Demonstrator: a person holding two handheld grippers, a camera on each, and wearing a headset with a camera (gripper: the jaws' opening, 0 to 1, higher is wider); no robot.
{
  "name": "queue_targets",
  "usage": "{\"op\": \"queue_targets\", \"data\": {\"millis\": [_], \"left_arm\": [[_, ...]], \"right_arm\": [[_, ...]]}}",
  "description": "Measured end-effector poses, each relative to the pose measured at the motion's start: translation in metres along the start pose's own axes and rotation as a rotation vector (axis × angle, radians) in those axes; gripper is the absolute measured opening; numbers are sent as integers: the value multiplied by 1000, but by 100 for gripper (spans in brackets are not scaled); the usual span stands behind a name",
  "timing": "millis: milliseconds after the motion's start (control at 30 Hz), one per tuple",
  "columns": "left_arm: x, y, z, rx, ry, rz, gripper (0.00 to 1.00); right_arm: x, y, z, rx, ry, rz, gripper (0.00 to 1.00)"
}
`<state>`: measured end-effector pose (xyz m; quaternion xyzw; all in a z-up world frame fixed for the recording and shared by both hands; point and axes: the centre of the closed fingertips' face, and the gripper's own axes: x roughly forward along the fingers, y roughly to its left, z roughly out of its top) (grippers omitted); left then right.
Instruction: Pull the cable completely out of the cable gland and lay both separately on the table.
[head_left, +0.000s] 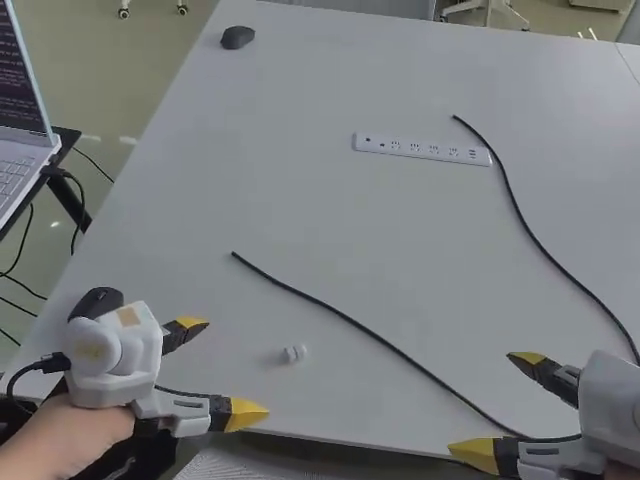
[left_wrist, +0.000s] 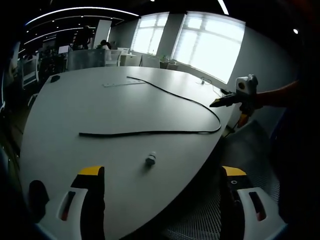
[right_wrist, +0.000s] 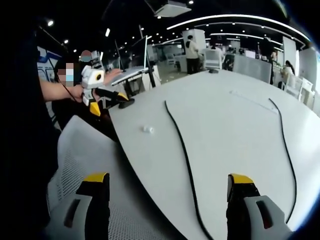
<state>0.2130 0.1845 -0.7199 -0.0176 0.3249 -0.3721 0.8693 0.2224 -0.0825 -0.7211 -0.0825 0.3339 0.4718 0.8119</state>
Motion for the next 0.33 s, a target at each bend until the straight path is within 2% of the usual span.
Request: {"op": "queue_targets", "data": {"millis": [333], "left_arm": [[-1, 0, -3, -13, 2, 5, 96]], "right_arm": [[1, 4, -6, -11, 19, 6, 99]]}}
